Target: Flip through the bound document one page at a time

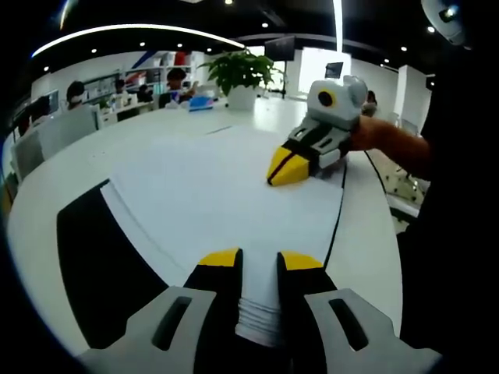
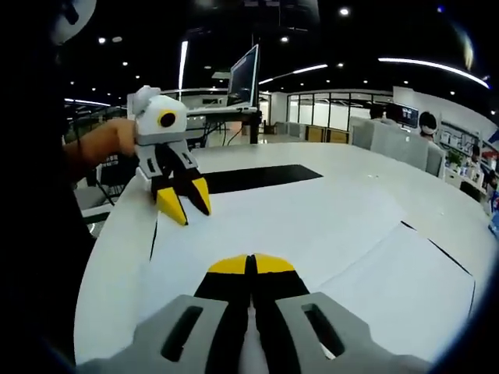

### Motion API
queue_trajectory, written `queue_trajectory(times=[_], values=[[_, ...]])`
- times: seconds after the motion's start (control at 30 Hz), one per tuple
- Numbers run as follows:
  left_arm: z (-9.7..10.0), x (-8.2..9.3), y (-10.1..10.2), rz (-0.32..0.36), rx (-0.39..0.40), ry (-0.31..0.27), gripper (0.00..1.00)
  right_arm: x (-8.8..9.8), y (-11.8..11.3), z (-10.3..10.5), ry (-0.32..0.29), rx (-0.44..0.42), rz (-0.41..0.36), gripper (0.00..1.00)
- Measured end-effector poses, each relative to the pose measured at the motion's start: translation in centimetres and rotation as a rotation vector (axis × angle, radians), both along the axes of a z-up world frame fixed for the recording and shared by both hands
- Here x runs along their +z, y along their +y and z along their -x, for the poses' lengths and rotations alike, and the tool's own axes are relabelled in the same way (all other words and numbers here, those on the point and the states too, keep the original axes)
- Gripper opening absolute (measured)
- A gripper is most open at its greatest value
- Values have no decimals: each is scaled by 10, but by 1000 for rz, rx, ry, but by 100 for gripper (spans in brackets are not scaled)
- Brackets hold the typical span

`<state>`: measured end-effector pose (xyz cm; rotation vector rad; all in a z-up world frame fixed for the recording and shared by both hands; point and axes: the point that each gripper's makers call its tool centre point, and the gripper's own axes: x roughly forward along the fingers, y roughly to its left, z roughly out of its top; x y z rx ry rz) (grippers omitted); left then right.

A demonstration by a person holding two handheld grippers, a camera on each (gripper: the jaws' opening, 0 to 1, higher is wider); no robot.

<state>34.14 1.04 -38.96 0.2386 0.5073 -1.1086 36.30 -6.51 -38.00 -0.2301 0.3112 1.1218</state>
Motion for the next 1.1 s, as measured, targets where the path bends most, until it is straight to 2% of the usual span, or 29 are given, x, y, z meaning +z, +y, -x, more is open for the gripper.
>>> queue_trajectory(times=[0.7,1.1], values=[[2,1,1,9,1,-4,21,-2,2,22,38,34,6,5],[2,1,2,19,0,-7,21,-3,4,30,25,55,13,2]])
